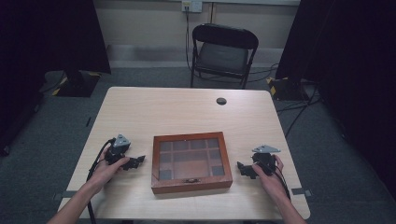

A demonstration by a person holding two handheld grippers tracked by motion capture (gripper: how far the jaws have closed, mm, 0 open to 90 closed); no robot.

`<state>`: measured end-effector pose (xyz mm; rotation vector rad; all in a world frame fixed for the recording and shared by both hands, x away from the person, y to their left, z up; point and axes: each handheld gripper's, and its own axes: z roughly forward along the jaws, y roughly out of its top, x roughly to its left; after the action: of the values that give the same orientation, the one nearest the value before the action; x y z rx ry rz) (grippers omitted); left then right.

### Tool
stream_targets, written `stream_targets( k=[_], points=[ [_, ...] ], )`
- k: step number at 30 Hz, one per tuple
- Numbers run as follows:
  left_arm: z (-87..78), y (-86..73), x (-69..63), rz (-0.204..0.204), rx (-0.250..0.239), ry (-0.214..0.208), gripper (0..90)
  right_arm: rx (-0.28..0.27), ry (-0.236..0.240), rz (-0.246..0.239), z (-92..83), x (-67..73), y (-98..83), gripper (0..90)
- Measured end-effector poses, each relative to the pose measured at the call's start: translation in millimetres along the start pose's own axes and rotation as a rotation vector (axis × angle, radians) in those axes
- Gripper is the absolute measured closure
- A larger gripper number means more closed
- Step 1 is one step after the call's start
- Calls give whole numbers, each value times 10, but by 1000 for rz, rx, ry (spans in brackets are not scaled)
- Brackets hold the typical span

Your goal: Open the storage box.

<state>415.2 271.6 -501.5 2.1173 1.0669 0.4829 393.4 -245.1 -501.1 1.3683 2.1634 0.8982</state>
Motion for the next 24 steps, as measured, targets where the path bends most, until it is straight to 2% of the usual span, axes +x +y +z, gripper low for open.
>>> stream_targets(
  k=[7,11,12,15,21,22,24],
  points=[
    [2,2,0,-3,2,-4,111,18,5,-3,-5,-2,17,22],
    [4,3,1,-4,3,-5,109,31,3,-5,-36,11,70,167],
    [5,3,2,-4,1,-4,109,39,-4,-7,-44,12,84,139],
    [5,3,2,-5,1,-6,108,32,0,-11,-70,8,109,157],
    [6,4,4,-1,1,-4,107,-39,77,33,-243,9,254,221],
    [6,4,4,-1,1,-4,107,-50,99,36,-271,17,275,251],
    [6,4,4,-1,1,-4,107,-70,112,23,-313,44,305,282]
  ],
)
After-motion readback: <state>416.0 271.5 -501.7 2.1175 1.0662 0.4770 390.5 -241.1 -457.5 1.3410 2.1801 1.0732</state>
